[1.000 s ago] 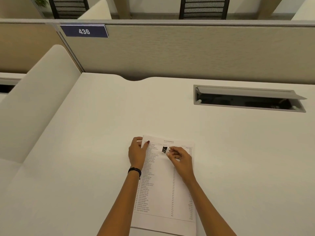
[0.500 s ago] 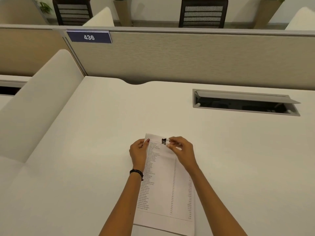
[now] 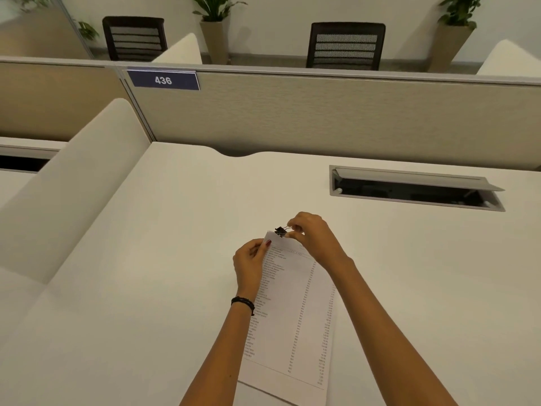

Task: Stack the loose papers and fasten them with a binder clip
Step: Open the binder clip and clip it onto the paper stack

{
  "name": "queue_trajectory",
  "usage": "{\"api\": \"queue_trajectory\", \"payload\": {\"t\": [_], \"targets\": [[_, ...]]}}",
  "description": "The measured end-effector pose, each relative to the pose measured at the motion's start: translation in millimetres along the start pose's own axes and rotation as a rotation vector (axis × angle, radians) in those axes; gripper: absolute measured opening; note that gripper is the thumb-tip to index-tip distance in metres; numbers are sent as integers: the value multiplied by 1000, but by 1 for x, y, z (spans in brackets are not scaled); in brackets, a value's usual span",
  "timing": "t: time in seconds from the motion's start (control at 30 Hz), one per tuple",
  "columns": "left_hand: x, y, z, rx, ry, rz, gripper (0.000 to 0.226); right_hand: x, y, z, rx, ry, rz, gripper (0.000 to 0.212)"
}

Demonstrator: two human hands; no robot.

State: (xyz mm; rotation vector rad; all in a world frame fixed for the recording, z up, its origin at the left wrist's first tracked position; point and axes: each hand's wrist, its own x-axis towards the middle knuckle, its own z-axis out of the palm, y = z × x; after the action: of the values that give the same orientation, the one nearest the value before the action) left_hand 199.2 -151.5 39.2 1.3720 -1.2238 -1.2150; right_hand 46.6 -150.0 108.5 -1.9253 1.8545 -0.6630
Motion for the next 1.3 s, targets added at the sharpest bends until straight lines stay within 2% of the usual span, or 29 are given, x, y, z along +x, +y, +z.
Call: {"api": "queue_trajectory", "payload": {"t": [0.4, 1.3], "targets": [[-2, 9, 4, 26, -49, 82, 7, 12, -13, -18, -249, -167, -23, 26], [-26, 27, -2, -22, -166, 67, 9, 3, -26, -44, -228, -330, -41, 33]]}}
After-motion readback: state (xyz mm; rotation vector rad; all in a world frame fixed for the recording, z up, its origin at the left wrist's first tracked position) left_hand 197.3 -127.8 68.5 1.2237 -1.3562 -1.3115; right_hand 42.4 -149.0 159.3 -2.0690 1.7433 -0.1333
